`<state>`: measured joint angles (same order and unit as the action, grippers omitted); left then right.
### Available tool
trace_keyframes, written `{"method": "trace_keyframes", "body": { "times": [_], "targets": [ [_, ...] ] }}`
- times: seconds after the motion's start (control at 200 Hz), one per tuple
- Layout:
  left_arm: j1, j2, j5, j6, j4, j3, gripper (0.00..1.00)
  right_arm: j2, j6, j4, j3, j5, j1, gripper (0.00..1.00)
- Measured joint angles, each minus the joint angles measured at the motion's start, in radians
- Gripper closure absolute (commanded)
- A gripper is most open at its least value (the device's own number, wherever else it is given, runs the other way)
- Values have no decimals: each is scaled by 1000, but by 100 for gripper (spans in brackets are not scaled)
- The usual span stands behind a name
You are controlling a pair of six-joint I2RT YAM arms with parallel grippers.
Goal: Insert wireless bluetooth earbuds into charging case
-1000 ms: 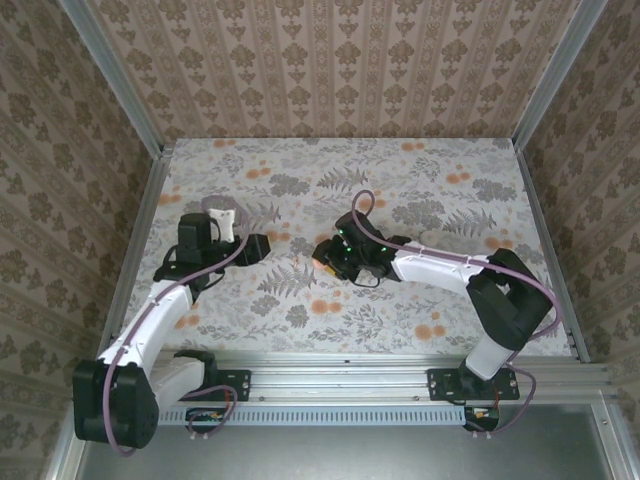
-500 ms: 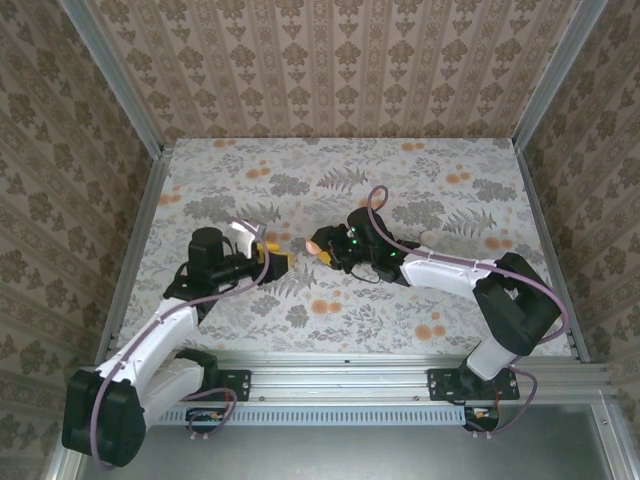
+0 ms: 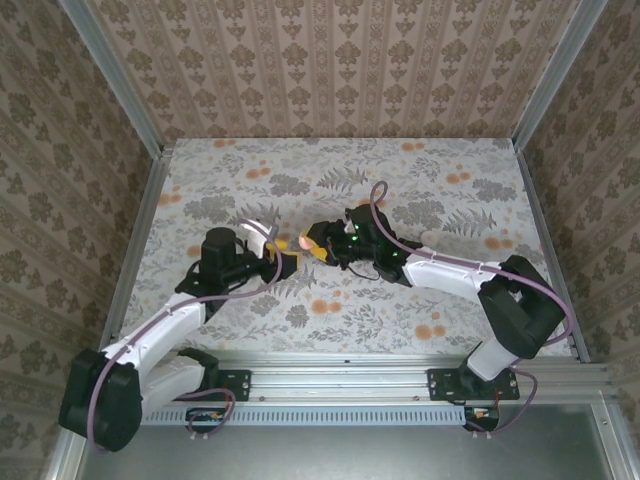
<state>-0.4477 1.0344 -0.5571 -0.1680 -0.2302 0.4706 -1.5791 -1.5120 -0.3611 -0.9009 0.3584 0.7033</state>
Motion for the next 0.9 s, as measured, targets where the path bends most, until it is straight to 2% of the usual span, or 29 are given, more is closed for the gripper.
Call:
{"method": "trace_keyframes", "body": {
  "times": [0.385, 0.9],
  "targets": [
    [-41, 39, 12, -16, -94, 0, 37, 34, -11, -23, 8, 16, 11, 60],
    [-55, 66, 24, -25, -142, 5, 50, 34, -18, -43, 21, 26, 22, 60]
  ]
}}
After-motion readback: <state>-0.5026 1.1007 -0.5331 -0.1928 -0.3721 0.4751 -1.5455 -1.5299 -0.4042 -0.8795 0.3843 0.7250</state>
